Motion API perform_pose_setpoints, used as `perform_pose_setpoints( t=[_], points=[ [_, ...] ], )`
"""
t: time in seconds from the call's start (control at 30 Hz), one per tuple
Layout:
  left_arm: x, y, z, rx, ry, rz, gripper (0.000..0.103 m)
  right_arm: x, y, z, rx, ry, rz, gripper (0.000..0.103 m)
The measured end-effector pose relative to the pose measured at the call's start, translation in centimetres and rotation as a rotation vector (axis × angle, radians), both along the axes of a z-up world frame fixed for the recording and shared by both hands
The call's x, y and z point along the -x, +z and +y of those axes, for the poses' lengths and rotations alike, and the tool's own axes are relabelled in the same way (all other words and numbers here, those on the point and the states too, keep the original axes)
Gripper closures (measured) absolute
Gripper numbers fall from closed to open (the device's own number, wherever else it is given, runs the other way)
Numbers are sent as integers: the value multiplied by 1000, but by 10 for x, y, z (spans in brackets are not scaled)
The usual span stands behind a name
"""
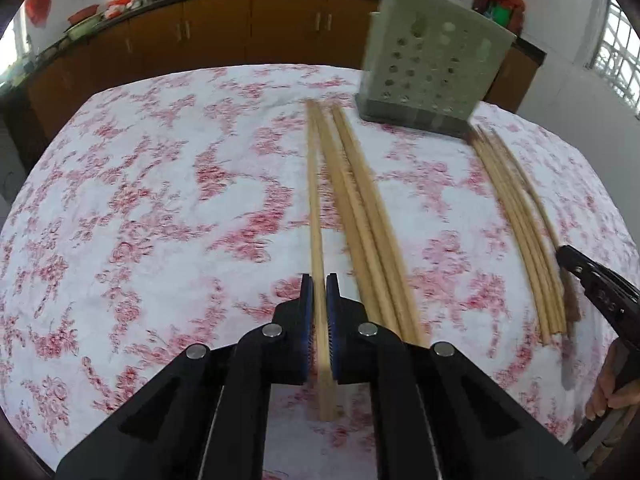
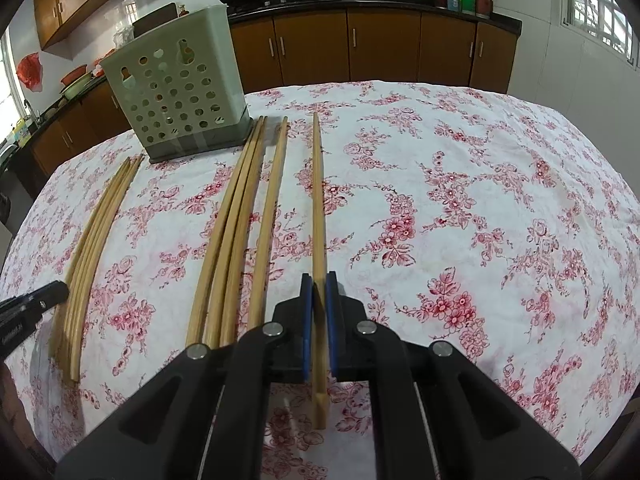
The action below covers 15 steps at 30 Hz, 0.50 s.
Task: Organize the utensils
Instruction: 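Grasp a bamboo chopstick with the left tool while the right tool grasps another chopstick, then lift the left tool's chopstick toward the green holder while the right tool lifts its chopstick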
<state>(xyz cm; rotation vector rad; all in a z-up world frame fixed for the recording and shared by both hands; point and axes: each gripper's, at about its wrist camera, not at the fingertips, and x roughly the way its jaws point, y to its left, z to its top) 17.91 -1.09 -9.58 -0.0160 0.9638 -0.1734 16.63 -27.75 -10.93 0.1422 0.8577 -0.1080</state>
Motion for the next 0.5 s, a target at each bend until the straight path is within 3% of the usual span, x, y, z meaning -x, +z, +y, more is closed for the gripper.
perform_pose_setpoints(
  t=[0.3,0.5],
  points=[
    [-22,-1,21,-18,18,-6,95,-8,0,-19,3,-20,-7,95],
    [-8,1,19,-27,18,-32,95,4,-1,-21,6,-13,-12,95]
  ],
)
